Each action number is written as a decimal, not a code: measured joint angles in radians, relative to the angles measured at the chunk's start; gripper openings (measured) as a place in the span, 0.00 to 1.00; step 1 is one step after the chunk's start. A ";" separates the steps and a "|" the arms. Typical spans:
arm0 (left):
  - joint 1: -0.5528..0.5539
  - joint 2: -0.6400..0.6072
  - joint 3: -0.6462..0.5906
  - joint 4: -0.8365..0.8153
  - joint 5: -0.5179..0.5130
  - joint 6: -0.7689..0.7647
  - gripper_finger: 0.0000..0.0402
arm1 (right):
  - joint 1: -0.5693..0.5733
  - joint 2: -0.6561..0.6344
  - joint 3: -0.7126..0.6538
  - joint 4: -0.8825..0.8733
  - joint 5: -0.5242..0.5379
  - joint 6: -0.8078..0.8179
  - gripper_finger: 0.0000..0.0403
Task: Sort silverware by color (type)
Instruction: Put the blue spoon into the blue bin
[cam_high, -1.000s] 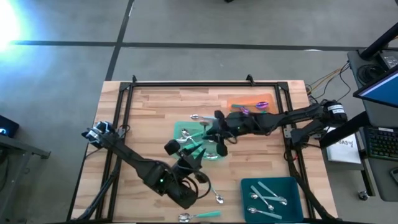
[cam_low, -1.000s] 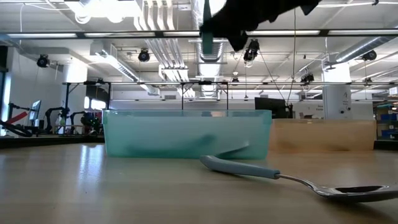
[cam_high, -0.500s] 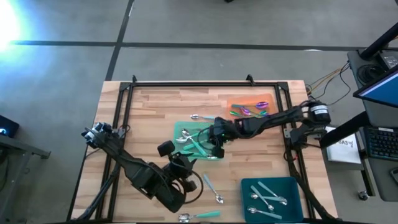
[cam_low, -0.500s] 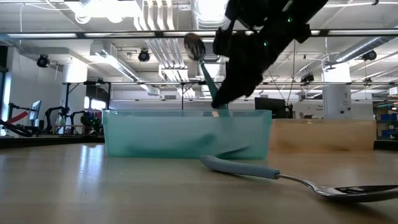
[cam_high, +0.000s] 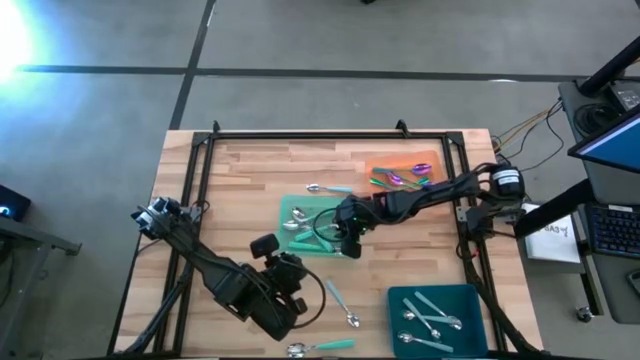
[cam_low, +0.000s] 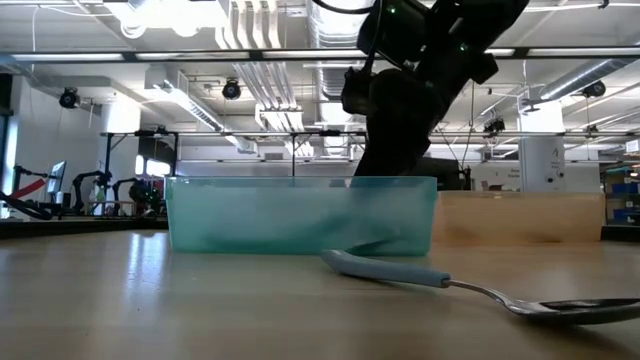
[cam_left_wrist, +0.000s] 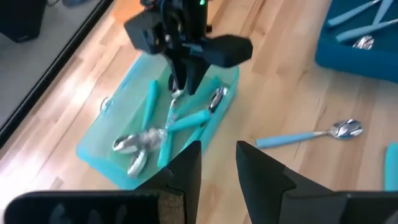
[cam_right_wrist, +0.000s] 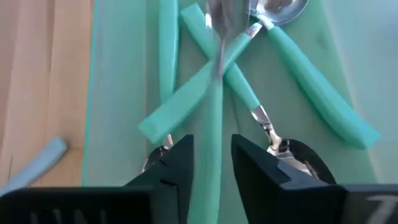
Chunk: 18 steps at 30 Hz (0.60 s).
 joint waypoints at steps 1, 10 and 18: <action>-0.002 0.000 0.000 -0.010 0.004 -0.007 0.21 | 0.001 -0.004 0.000 -0.001 0.000 0.005 0.26; -0.014 0.000 -0.001 -0.035 0.027 -0.017 0.21 | 0.037 -0.088 0.000 -0.079 -0.123 0.072 0.31; -0.021 0.000 -0.001 -0.085 0.028 -0.018 0.21 | 0.201 -0.103 0.000 -0.081 -0.161 0.163 0.27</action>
